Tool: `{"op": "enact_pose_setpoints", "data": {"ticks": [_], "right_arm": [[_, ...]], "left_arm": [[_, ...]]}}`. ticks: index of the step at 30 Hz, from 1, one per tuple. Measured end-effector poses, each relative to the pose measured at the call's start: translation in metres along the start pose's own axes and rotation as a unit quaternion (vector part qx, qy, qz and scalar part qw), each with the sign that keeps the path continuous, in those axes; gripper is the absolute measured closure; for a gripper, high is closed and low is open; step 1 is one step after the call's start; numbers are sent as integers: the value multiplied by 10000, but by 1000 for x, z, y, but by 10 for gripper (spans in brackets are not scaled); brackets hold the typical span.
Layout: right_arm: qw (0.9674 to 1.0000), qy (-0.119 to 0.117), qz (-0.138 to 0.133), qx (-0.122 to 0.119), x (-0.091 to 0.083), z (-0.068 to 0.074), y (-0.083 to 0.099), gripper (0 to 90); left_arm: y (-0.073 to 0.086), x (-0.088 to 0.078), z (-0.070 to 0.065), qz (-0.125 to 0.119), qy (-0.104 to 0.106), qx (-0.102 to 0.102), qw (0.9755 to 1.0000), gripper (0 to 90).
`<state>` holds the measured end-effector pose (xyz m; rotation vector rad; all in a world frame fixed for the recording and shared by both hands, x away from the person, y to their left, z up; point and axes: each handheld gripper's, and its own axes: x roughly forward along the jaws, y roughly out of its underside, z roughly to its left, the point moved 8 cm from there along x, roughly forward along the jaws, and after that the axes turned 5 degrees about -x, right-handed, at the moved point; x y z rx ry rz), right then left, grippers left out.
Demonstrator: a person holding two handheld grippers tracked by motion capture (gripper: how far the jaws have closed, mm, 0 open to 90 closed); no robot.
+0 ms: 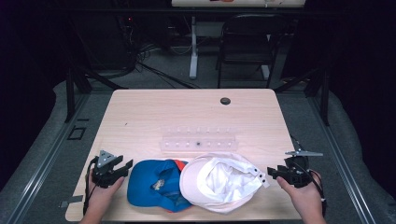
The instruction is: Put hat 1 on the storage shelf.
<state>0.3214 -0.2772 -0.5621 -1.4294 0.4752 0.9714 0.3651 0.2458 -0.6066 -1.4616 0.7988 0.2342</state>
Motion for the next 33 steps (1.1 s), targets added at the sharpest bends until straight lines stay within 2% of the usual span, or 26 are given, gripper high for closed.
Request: {"op": "enact_pose_setpoints", "data": {"ticks": [5, 9, 10, 17, 21, 25, 26, 30, 33], "right_arm": [[10000, 26, 75, -34, -10, 2, -9, 532], [9999, -87, 109, 33, -17, 4, -14, 535], [9995, -249, 193, 93, -19, 7, -16, 536], [9975, -506, 425, 231, -23, 14, -19, 546], [9951, -749, 592, 264, -21, 25, -19, 565], [9928, -836, 790, 345, -18, 29, -17, 584], [9905, -923, 922, 440, -16, 32, -16, 593], [9874, -1013, 1103, 511, -9, 34, -13, 599], [9832, -1155, 1276, 615, -5, 35, -9, 603]], "left_arm": [[1, -1, -1, 82, 9, 53, 10000, 523], [1, -2, -1, 65, 0, 57, 10000, 521], [1, -1, -1, 48, 4, 68, 10000, 522], [2, -1, -1, 92, 2, 80, 9999, 521], [2, -1, -2, 78, 18, 74, 9999, 520], [2, -2, -3, 94, 8, 91, 9999, 519], [2, -1, -3, 98, 11, 84, 9999, 519], [2, -1, -3, 78, 20, 80, 9999, 519], [2, -1, -2, 86, 22, 85, 9999, 519]]}}
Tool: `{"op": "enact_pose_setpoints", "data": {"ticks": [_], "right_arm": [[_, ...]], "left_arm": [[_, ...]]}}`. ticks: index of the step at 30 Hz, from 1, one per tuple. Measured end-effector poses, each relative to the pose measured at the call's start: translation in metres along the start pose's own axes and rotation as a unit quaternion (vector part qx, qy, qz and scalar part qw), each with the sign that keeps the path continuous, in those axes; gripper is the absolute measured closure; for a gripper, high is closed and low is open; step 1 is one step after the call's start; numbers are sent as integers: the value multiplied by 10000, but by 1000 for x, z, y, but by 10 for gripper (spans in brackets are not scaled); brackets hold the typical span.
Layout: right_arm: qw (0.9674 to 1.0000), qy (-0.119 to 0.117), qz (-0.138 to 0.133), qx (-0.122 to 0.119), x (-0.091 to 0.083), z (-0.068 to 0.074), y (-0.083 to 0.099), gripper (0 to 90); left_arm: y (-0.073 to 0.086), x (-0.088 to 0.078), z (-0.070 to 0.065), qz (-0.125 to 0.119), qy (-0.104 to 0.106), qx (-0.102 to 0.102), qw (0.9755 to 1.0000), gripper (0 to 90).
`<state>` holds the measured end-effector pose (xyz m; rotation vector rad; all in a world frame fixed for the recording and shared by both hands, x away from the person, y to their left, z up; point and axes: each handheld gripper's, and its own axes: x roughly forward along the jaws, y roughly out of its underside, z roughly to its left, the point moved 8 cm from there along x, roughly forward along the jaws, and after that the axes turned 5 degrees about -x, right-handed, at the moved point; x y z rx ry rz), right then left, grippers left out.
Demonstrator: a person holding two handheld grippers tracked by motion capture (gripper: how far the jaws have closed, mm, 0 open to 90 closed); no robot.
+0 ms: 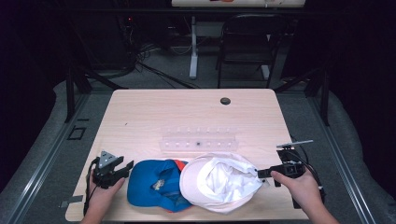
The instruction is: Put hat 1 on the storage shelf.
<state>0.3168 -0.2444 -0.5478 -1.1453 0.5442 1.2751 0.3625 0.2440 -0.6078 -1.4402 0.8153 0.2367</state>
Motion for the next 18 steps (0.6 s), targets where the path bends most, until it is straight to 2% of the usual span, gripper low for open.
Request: {"op": "enact_pose_setpoints", "data": {"ticks": [2, 4, 5, 8, 13, 18], "right_arm": [[9999, -12, 13, 117, 4, 0, 0, 603], [9999, -31, 117, 103, 7, 0, 1, 602], [9998, -55, 54, 186, 9, 2, 0, 602], [9998, -38, 160, 123, 12, 3, 1, 603], [9993, -58, 336, 121, 16, 6, 2, 672], [9993, -57, 358, 125, 16, 4, 2, 748]], "left_arm": [[0, 0, 0, 27, -9, 6, 10000, 519], [0, 0, 0, 19, -18, 2, 10000, 519], [0, 0, 0, 19, -17, 1, 10000, 519], [0, 0, 0, 11, -19, -10, 10000, 519], [0, 0, 0, -28, -15, -15, 10000, 519], [0, 1, 1, -39, -21, -19, 10000, 518]]}}
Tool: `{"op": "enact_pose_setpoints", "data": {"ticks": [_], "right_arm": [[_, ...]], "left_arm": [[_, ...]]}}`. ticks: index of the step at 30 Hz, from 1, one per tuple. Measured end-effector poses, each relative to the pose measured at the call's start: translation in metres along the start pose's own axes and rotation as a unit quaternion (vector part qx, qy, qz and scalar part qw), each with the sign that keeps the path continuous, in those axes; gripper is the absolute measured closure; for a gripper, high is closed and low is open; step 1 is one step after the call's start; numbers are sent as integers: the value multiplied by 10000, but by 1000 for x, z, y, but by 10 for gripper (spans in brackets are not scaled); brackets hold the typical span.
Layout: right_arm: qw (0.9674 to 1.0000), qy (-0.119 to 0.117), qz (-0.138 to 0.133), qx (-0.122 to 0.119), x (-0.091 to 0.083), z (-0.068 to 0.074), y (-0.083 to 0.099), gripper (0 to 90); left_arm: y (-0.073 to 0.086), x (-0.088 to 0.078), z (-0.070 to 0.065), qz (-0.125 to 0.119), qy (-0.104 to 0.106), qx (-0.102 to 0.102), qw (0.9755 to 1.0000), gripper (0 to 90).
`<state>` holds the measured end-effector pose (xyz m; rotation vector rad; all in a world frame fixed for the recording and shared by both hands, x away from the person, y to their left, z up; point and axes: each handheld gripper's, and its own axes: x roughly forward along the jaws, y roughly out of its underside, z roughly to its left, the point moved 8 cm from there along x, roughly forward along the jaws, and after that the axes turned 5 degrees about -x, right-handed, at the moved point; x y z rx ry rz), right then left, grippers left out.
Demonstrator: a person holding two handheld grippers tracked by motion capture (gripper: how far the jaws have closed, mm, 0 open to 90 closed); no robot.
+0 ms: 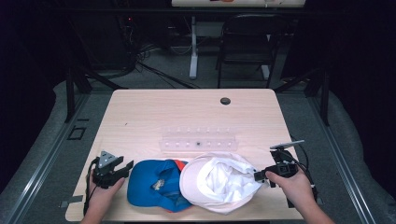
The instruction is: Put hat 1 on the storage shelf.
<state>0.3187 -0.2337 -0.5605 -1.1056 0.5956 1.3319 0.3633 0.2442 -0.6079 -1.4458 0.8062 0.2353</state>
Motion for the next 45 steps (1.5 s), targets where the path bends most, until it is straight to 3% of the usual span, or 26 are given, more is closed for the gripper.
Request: {"op": "enact_pose_setpoints", "data": {"ticks": [4, 9, 11, 14, 19, 20, 21, 22, 24, 26, 27, 28, 30, 38, 39, 45], "right_arm": [[10000, -29, 43, 20, 0, 0, 0, 773], [9996, 14, 120, 253, 2, 4, 0, 802], [9996, -1, 252, 146, 0, 5, 1, 804], [9996, 56, 235, 151, 1, 6, -1, 806], [9992, 77, 351, 193, -3, 11, -4, 812], [9992, 107, 266, 281, -2, 13, -6, 812], [9991, 126, 378, 161, -5, 12, -6, 814], [9991, 109, 277, 286, -4, 15, -8, 813], [9989, 48, 411, 214, -7, 17, -9, 814], [9990, 51, 329, 305, -8, 19, -12, 815], [9985, 74, 483, 232, -10, 19, -11, 815], [9985, 36, 402, 371, -10, 22, -13, 815], [9983, 52, 476, 327, -14, 23, -15, 815], [9985, 119, 420, 325, -29, 41, -30, 816], [9982, 169, 543, 207, -33, 42, -30, 816], [9984, 176, 514, 147, -42, 62, -41, 816]], "left_arm": [[0, 0, 0, 14, -19, 4, 10000, 518], [0, -1, 0, 57, -6, 13, 10000, 518], [0, -1, 0, 52, -9, 13, 10000, 519], [0, 0, 0, 5, -36, 5, 10000, 518], [0, 0, 1, -13, -30, -16, 10000, 518], [0, 0, 1, -16, -19, -18, 10000, 519], [0, 0, 1, -24, -21, -27, 10000, 519], [0, 0, 1, -24, -19, -28, 10000, 518], [0, -1, 1, -25, -21, -28, 10000, 518], [0, 0, 1, -23, -21, -27, 10000, 519], [0, 0, 1, -26, -20, -29, 10000, 519], [0, 0, 1, -25, -19, -29, 10000, 518], [0, 0, 1, -28, -22, -28, 10000, 519], [0, -1, 2, -12, -22, -42, 10000, 519], [0, -1, 2, -15, -23, -46, 10000, 519], [0, -2, 3, 9, -24, -53, 10000, 519]]}}
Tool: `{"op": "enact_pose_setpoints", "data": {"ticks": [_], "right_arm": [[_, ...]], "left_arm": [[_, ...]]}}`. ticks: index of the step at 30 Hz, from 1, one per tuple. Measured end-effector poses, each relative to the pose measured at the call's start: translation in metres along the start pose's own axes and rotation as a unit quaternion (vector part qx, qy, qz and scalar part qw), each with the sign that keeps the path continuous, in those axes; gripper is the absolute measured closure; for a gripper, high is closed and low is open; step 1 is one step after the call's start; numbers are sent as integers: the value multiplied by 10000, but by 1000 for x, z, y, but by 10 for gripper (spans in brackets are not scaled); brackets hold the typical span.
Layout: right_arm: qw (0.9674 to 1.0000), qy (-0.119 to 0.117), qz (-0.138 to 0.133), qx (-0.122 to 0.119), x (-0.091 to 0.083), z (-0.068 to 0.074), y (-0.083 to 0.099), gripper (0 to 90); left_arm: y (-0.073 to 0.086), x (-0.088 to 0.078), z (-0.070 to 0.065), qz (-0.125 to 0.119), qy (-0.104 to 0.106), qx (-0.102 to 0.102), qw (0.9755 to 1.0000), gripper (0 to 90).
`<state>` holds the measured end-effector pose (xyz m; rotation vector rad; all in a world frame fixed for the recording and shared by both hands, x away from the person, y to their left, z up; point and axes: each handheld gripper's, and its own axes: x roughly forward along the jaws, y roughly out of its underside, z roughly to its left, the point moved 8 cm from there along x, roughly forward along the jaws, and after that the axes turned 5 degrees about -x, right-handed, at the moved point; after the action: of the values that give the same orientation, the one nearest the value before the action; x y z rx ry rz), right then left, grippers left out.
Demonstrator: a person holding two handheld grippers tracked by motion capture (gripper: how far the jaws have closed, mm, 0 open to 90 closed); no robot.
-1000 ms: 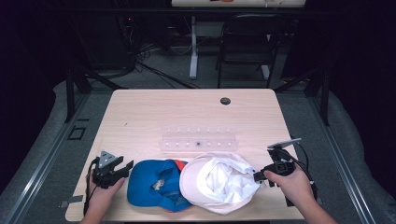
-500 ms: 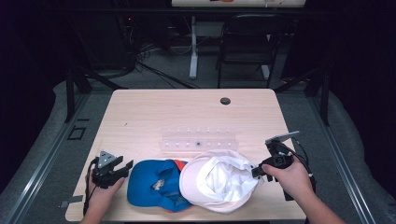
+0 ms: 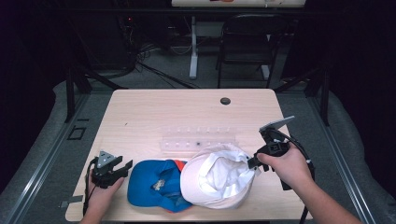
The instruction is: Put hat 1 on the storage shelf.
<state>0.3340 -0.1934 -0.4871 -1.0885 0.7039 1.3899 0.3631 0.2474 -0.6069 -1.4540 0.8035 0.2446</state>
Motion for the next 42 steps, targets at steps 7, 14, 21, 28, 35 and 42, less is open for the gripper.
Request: {"op": "enact_pose_setpoints", "data": {"ticks": [7, 14, 21, 28, 35, 42], "right_arm": [[9989, -462, 103, 36, -13, 20, -6, 816], [9946, -1011, -13, 240, -19, 31, -10, 817], [9858, -1633, -32, 382, -26, 41, -12, 817], [9729, -2286, -126, 337, -31, 58, -18, 817], [9649, -2595, -230, 332, -37, 75, -24, 818], [9594, -2778, -432, 239, -59, 83, -31, 818]], "left_arm": [[0, 0, 0, -30, 15, -9, 10000, 519], [0, 0, 1, -25, 12, 4, 10000, 518], [0, 0, 0, -2, 4, -6, 10000, 519], [0, 0, 0, -13, 1, 9, 10000, 519], [0, 0, 0, -21, 11, 4, 10000, 519], [-1, 0, 1, -83, 8, 8, 10000, 519]]}}
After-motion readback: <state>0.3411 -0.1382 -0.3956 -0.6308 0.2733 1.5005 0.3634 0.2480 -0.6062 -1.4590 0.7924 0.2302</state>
